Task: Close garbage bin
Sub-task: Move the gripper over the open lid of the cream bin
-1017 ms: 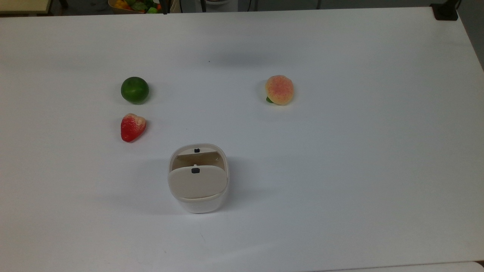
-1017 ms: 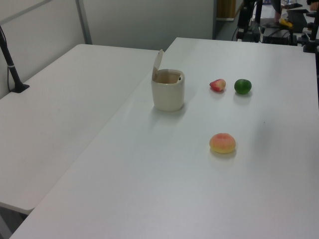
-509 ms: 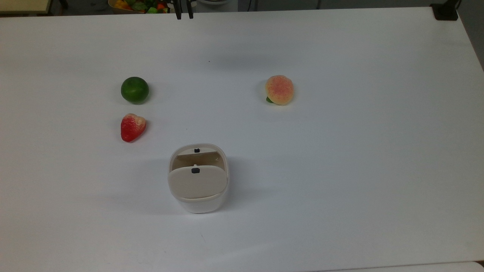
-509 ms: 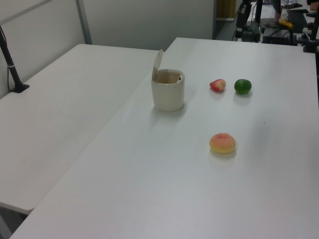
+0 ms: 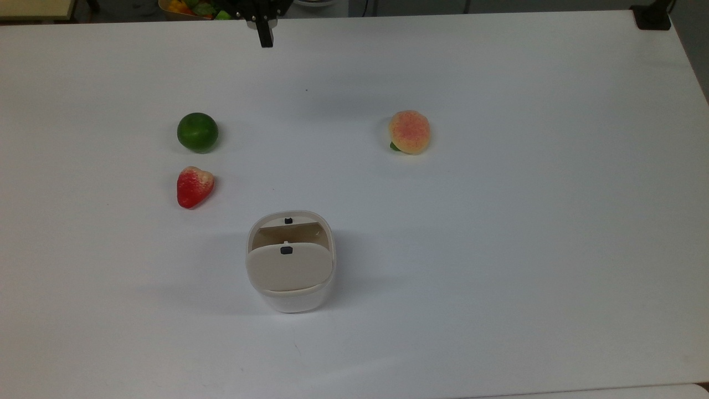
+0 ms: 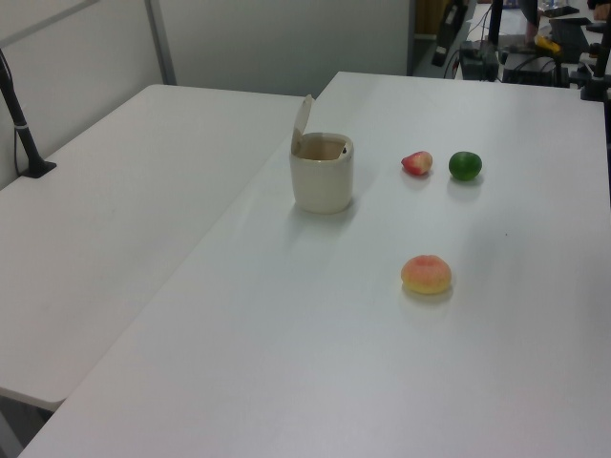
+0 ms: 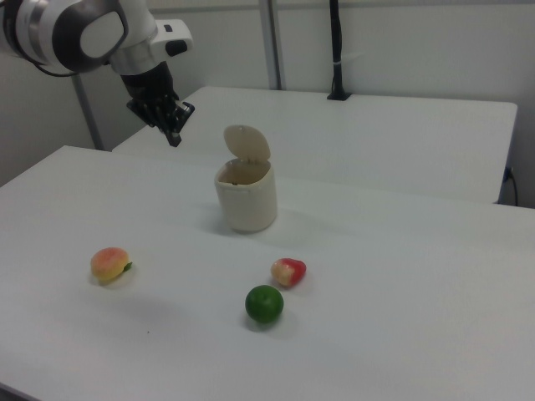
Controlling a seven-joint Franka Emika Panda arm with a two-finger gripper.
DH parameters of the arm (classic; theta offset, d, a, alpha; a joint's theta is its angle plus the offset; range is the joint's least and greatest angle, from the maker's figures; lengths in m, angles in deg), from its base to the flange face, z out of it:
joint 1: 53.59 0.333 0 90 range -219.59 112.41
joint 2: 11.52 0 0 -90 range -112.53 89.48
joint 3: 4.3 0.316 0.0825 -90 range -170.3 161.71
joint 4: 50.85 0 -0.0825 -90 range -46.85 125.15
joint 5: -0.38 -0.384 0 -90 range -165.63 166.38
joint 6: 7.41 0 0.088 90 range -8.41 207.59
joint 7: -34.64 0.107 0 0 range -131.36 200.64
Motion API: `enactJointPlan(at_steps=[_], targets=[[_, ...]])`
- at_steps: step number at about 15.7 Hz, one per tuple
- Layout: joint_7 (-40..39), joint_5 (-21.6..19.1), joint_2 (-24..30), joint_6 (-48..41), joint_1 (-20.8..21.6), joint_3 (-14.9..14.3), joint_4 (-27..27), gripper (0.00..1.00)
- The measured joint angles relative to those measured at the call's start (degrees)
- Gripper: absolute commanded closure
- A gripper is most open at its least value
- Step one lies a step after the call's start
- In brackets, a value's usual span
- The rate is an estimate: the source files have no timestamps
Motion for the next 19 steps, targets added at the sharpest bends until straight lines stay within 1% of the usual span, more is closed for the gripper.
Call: enactJointPlan(at_steps=[3, 7, 10, 16, 19], targets=[[0.0, -0.94, -0.75, 6.33, -0.06, 0.0, 0.0, 1.0], [0.0, -1.06, -2.85, 17.66, -0.12, 0.0, 0.0, 1.0], [0.39, -1.13, -5.5, 25.78, -0.07, 0.0, -0.16, 1.0], [3.79, -1.15, -11.92, 40.45, 0.16, 0.06, -1.0, 1.0], [3.99, -1.15, -15.27, 45.74, 0.3, 0.39, -1.97, 1.0]])
